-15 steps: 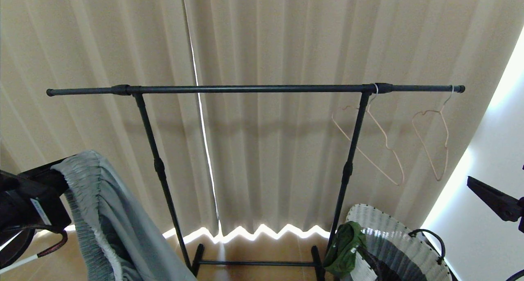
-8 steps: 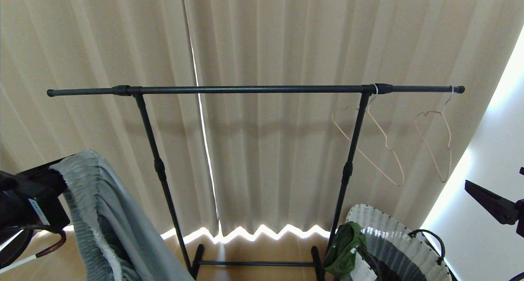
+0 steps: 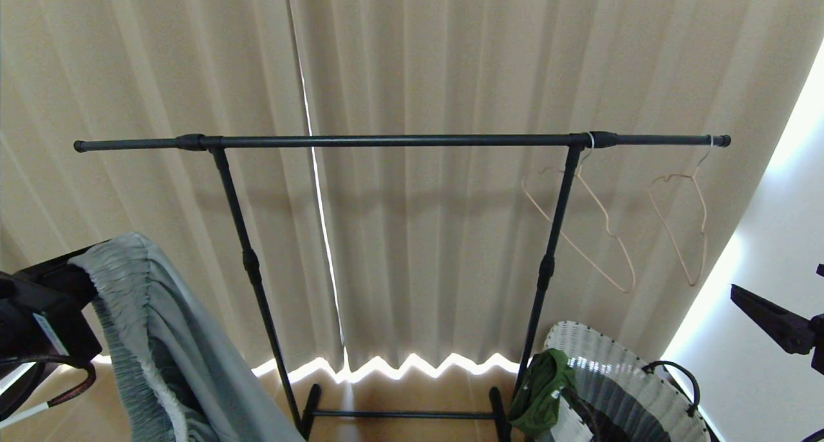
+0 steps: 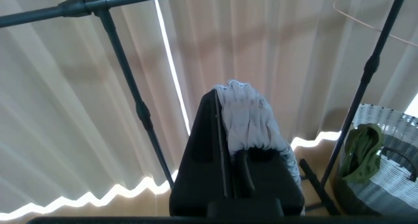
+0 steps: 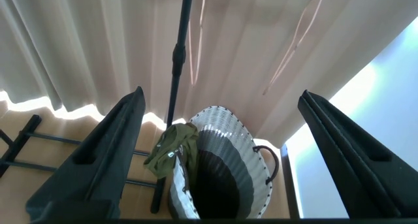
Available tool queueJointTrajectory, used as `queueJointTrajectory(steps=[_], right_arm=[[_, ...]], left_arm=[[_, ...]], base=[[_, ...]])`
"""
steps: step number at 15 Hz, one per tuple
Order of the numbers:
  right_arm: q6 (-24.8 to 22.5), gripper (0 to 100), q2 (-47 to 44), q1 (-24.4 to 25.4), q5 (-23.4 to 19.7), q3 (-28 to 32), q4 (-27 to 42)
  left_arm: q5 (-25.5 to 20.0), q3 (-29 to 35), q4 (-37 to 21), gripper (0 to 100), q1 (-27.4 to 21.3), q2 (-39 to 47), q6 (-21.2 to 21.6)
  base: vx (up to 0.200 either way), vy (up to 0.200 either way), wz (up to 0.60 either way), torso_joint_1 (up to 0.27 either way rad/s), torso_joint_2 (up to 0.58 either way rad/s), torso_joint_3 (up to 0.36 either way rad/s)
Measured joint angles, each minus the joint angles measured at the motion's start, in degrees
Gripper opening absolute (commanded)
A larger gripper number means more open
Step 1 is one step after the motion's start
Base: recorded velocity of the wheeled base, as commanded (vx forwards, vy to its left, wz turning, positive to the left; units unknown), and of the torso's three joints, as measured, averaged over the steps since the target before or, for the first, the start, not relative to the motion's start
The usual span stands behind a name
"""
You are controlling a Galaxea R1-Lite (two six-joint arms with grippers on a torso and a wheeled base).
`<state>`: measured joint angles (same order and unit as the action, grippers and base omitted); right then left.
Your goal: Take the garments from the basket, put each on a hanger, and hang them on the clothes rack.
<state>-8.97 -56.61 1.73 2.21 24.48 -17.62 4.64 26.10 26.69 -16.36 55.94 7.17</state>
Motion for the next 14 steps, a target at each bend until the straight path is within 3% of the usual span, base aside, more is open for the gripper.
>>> queueJointTrajectory(steps=[4,14], right_arm=[[0.0,100,0.0,0.0,0.0,-0.3,0.0],[0.0,100,0.2,0.0,0.1,-0.3,0.0]], left_arm=[[0.0,-0.2,-0.1,0,0.0,0.0,1.0],[0.0,-0.4,-0.1,0,0.0,-0.2,1.0]], base=[[0.000,0.000,0.00,0.000,0.00,0.000],[0.000,-0.200,0.00,0.002,0.00,0.002]])
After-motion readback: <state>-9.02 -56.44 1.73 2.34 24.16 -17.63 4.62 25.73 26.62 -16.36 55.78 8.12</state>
